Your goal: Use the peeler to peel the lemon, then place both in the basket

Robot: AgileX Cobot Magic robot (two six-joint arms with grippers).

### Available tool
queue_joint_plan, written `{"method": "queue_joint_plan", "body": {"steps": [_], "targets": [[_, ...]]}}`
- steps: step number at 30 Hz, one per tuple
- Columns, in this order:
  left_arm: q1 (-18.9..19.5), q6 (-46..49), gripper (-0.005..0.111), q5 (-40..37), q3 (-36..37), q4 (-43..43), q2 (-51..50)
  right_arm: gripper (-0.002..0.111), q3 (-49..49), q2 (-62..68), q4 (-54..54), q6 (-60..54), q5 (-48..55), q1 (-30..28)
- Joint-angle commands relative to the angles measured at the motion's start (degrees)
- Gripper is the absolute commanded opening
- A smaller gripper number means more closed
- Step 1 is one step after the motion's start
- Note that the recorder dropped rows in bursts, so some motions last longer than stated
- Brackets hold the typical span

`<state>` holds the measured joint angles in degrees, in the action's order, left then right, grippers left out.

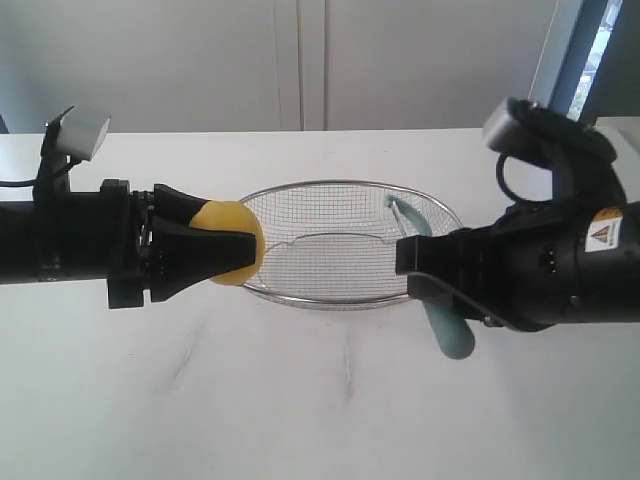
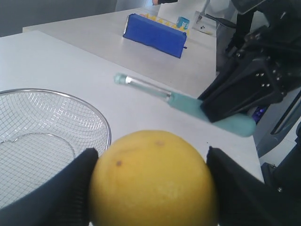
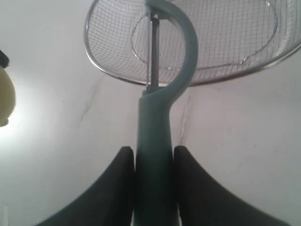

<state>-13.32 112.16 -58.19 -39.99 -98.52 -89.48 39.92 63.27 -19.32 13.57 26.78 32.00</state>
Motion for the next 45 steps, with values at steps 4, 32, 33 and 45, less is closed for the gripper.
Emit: {"method": "queue_joint_plan", "body": {"steps": [4,32,33,45], "targets": [[-0.1,9.3,0.0,-2.0,-0.1,-1.4,0.2,0.0,-0.9,6.0,-15.6,-12.5,-4.2,-0.3],[-0.1,9.3,0.0,-1.4,-0.1,-1.4,0.2,0.0,-0.5,13.4,-64.8,-55.4,3.0,2.9],[-0.1,9.3,0.0,-1.4,-0.1,-1.4,0.2,0.0,-0.5,13.4,-64.8,-55.4,3.0,2.9],[-0.1,9.3,0.0,-1.4,-0.1,-1.4,0.2,0.0,-0.5,7.9,-64.8,-55.5,0.4,2.9]]}}
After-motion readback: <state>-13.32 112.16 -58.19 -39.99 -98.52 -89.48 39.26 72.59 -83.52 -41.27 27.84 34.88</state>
